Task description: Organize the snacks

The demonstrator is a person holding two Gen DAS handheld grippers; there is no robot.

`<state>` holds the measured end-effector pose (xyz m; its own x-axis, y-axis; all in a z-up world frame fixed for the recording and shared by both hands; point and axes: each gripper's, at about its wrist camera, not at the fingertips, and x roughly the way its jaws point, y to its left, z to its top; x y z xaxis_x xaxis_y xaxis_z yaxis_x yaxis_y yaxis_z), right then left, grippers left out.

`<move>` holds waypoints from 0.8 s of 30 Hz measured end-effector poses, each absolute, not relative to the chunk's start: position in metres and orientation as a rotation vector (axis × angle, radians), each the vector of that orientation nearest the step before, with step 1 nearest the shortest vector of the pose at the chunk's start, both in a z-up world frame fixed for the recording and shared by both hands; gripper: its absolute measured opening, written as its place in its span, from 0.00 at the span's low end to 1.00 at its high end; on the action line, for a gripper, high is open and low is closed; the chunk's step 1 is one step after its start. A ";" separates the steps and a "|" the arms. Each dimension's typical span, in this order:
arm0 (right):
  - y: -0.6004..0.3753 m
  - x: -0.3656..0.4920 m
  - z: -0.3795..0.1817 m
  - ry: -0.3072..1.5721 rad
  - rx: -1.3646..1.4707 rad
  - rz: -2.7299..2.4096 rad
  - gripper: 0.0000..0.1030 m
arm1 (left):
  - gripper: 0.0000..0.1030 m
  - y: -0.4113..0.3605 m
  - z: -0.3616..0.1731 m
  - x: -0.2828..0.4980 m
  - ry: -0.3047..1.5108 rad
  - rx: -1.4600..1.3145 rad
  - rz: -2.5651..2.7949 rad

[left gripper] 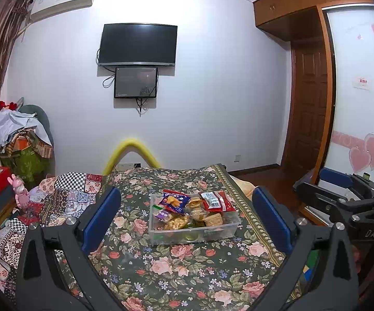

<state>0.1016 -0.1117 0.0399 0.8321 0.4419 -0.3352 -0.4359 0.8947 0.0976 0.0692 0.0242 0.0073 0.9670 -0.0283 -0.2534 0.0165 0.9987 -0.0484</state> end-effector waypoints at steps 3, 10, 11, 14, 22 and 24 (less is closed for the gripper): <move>-0.111 0.100 0.040 0.354 0.012 0.456 1.00 | 1.00 0.023 0.007 0.068 0.254 -0.048 -0.026; -0.113 0.089 0.041 0.340 0.004 0.447 1.00 | 1.00 0.023 0.007 0.067 0.256 -0.050 -0.030; -0.114 0.089 0.040 0.341 0.005 0.447 1.00 | 1.00 0.022 0.007 0.067 0.257 -0.049 -0.030; -0.115 0.089 0.041 0.342 0.009 0.445 1.00 | 1.00 0.022 0.006 0.068 0.256 -0.048 -0.027; -0.117 0.089 0.042 0.343 0.007 0.443 1.00 | 1.00 0.020 0.004 0.067 0.257 -0.047 -0.035; -0.117 0.088 0.043 0.341 0.006 0.441 1.00 | 1.00 0.020 0.004 0.067 0.255 -0.044 -0.034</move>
<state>0.0882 -0.1169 0.0430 0.8485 0.4195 -0.3226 -0.4173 0.9053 0.0794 0.0666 0.0195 0.0041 0.9672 -0.0390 -0.2512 0.0278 0.9985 -0.0480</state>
